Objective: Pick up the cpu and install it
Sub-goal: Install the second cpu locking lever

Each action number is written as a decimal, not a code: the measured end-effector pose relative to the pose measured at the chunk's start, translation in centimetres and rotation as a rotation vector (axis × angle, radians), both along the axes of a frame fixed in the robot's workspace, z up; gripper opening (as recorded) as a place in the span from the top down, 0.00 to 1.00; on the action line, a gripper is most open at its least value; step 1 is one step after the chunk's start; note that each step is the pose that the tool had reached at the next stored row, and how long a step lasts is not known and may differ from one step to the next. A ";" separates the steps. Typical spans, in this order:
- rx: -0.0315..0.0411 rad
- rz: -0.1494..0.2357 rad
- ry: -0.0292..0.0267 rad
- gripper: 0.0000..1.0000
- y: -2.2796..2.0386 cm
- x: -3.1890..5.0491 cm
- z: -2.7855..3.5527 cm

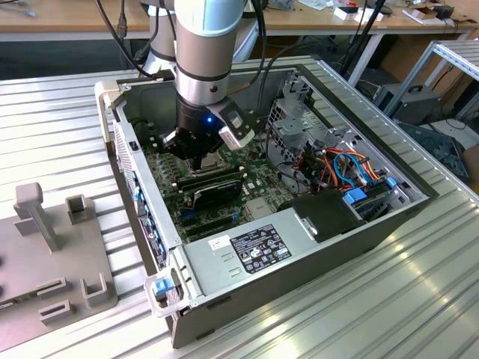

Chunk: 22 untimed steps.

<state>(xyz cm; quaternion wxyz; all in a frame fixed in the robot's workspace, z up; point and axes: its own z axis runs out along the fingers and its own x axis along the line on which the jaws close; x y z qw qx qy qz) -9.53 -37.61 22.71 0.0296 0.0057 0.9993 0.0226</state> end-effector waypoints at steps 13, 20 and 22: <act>0.0022 0.000 -0.0001 0.89 0.00 -0.22 -0.29; 0.0011 0.000 0.0001 0.89 0.00 -0.40 -0.82; 0.0011 0.000 0.0000 0.89 0.01 -0.40 -0.90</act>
